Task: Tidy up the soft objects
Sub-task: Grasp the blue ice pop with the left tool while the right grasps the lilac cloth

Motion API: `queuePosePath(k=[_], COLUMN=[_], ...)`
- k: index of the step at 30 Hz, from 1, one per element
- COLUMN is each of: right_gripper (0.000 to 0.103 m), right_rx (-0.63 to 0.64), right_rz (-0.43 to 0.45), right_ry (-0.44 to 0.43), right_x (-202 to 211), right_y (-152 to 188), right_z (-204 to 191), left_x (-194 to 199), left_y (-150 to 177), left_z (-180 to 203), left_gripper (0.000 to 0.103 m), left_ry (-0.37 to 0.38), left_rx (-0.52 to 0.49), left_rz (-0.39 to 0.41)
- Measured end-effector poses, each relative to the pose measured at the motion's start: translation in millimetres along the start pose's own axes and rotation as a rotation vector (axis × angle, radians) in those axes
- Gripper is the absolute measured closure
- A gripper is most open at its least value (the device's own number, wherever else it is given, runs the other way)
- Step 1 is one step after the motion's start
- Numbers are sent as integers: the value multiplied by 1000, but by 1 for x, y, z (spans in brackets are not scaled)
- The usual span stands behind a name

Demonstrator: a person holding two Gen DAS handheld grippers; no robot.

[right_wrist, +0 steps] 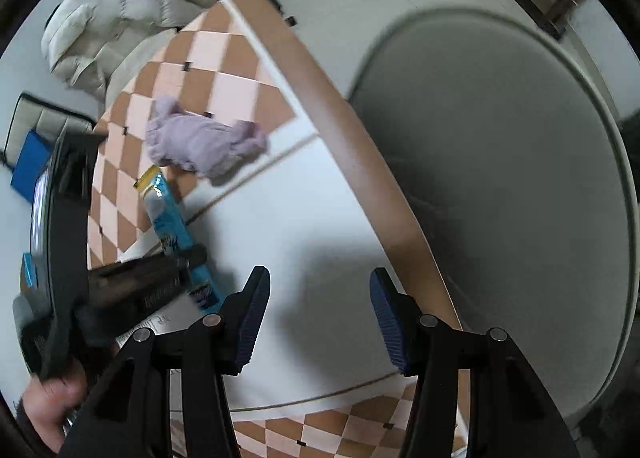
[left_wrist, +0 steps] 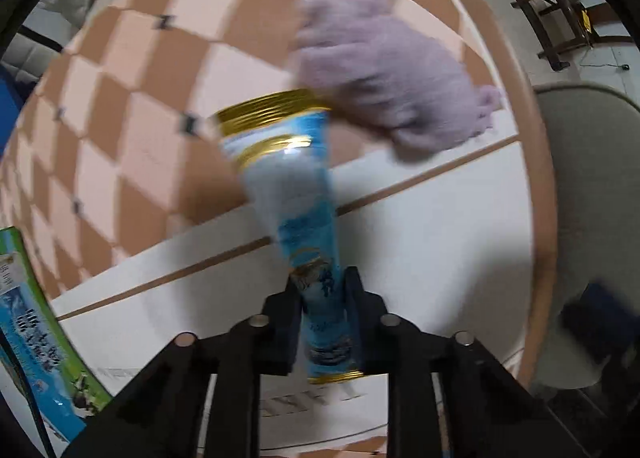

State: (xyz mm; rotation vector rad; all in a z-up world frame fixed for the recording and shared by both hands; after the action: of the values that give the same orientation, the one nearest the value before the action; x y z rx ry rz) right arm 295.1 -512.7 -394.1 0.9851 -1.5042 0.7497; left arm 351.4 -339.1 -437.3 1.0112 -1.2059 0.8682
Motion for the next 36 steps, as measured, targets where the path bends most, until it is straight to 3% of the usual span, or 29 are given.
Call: queuePosePath(k=[1,4,8,14,15,16,17,19,22,25,31,36], right_gripper=[46,23,21,22,23,34,56,58,61,61,61,61], right_rx=[26,172,367,544,539,528,520,501,410,367,319,318], right_rz=[1,6,3,-57,-78,-85,-79,-71,-142,-138,-95,-51], right_ry=[1,38,132,127,123,120,136,150,124,133,-31,-167], right_x=[0,-9,-36,-71,-78,-81,-84,-85,-86,-79,-40,7], right_y=[-5,-28,-61,-82,-83,-84,-84,-79,-67,-44,20,96], right_z=[-8,-42,-91,-146,-150,-152,-154,-155,-150,-147,-171,-223], left_x=[3,7,11,39,45,49,53,61,71,82,121,150], left_y=[4,16,25,31,32,33,33,33,44,58,96,140], left_z=[-9,-44,-78,-107,-111,-113,-117,-123,-131,-122,-156,-204], left_gripper=[87,87,89,91,91,91,91,91,91,91,91,91], left_ry=[-11,-22,11,56,59,60,61,68,72,84,131,167], left_rx=[9,68,148,192,197,199,200,202,202,192,178,157], left_rz=[14,27,43,94,105,113,122,130,143,171,234,237])
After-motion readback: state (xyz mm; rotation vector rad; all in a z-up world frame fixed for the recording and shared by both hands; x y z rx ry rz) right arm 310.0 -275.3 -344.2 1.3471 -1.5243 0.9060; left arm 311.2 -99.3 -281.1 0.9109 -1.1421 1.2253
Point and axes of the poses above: each gripper's, at about its wrist camera, not at the fingertips, and x roughly against the way its jaws point, z to its right, y to its underside, the point moved 3 cm from there along -x, roughly the way its jaws point, and after that the axes turned 3 degrees about -x, right-handed, at the moved point
